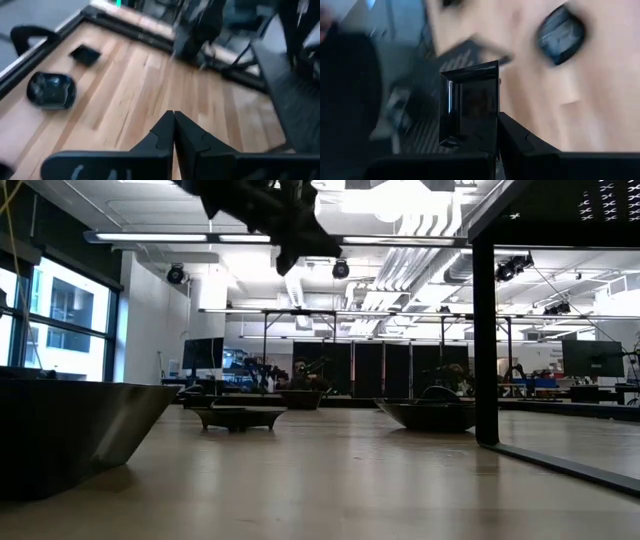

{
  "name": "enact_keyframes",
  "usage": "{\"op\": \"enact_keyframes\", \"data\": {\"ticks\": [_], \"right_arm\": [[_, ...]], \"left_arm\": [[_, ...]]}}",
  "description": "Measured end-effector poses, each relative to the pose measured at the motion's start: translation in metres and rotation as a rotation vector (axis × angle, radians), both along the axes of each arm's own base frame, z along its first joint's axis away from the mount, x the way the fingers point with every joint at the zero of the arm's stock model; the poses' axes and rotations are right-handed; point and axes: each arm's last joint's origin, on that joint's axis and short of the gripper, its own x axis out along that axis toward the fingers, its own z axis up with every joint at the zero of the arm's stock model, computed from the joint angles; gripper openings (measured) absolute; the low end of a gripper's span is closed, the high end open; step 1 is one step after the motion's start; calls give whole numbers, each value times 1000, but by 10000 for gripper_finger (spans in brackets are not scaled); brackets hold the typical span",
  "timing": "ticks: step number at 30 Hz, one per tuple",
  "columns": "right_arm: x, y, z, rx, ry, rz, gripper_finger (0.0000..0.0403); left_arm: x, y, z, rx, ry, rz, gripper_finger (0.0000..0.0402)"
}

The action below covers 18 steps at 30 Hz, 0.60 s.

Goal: Pick & Place Mini shaped plates
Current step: Put the black square plate on the shelf

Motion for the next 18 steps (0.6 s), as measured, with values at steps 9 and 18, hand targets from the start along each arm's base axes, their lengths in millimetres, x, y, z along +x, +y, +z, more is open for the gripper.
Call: {"op": "enact_keyframes", "data": {"ticks": [9,18], "right_arm": [[-10,41,-37,99,170,189,1],[-8,65,-56,139,147,197,1]], "left_arm": [[-11,-9,-60,-166,-186,-34,1],[-21,-12,-84,-212,-172,-17,1]]}}
